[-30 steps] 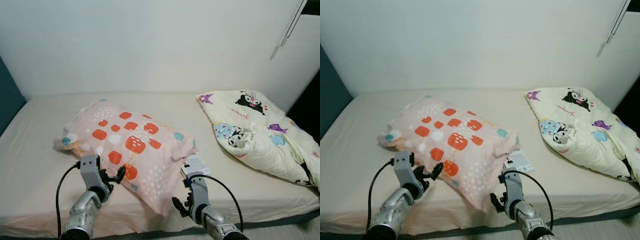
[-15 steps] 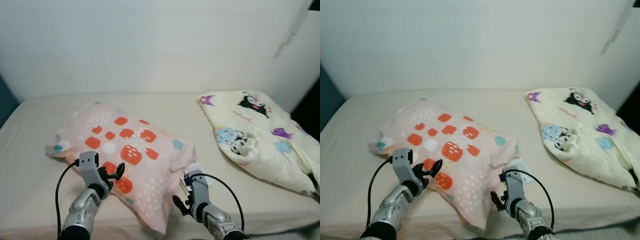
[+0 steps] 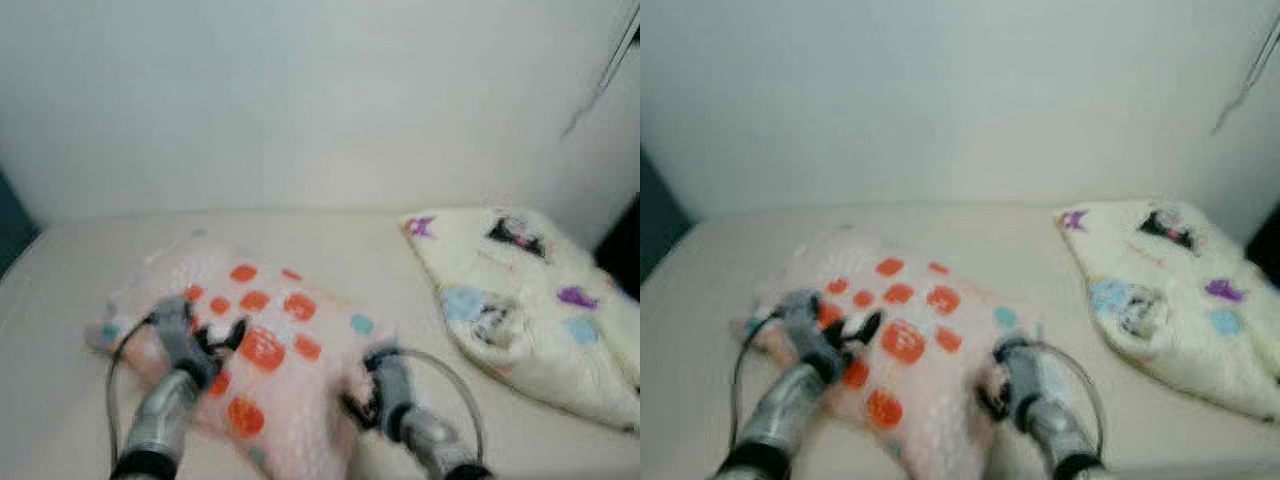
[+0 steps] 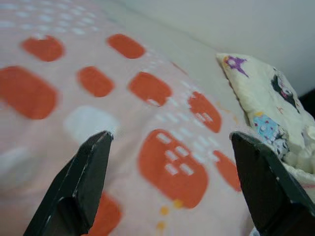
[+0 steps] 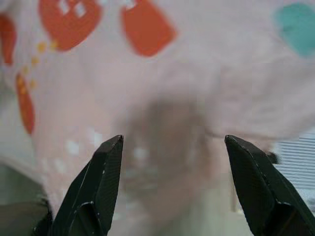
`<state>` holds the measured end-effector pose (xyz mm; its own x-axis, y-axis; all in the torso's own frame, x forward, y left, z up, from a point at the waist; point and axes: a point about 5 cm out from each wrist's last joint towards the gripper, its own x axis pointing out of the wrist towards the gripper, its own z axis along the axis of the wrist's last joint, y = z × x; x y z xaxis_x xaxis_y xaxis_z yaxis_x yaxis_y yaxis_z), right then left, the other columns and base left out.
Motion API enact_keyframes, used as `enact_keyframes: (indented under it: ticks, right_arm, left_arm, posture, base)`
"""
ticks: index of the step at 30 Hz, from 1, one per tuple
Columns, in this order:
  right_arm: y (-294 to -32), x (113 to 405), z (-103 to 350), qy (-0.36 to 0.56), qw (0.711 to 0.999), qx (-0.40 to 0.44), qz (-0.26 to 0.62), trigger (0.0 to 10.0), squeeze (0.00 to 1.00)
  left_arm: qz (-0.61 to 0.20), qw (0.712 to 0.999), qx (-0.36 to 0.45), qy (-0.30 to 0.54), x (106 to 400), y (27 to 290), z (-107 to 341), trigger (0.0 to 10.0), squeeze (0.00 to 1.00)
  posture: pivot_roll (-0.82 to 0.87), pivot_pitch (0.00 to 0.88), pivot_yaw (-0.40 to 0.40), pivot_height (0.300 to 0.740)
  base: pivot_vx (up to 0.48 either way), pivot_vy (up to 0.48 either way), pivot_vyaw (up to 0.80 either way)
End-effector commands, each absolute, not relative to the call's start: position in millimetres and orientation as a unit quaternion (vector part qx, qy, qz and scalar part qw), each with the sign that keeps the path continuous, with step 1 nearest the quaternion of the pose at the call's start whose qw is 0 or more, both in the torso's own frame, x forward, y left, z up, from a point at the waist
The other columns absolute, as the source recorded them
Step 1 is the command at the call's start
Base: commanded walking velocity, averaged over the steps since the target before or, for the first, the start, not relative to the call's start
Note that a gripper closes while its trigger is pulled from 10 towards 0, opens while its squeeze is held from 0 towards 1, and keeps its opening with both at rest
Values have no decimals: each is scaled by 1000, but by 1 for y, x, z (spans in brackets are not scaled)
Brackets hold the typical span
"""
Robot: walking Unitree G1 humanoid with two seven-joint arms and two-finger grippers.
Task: Clean up the room
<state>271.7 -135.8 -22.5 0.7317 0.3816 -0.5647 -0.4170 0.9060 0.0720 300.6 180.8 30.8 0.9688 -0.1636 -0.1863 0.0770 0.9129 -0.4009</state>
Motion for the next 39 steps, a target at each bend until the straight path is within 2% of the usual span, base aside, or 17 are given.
enact_keyframes:
  ticks: [1,11,16,25,29,39]
  right_arm:
    - [-141,265,-29,316,926,-30,203,10000,0]
    - [-149,267,-28,315,935,-9,163,10000,0]
    - [-168,279,-20,315,944,18,93,10000,0]
    - [-187,295,-3,278,958,34,52,10000,0]
    - [-198,309,16,234,971,40,34,10000,0]
    - [-202,323,37,183,981,52,39,10000,0]
  left_arm:
    - [-57,969,-205,122,295,182,24,10000,0]
    - [-57,966,-206,144,297,182,21,10000,0]
    - [-53,951,-228,203,301,181,13,10000,0]
    - [-30,941,-244,234,308,181,13,10000,0]
    - [-22,936,-251,246,318,167,19,10000,0]
    - [15,928,-297,225,331,155,30,10000,0]
  posture:
    - [-19,12,-38,740]
    - [-27,22,-37,740]
    - [-36,25,-34,740]
    - [-52,31,-23,710]
    - [-65,40,-12,690]
    - [-90,58,-1,650]
  base:
    - [0,0,0]
    - [0,0,0]
    - [0,0,0]
    - [0,0,0]
    - [0,0,0]
    - [0,0,0]
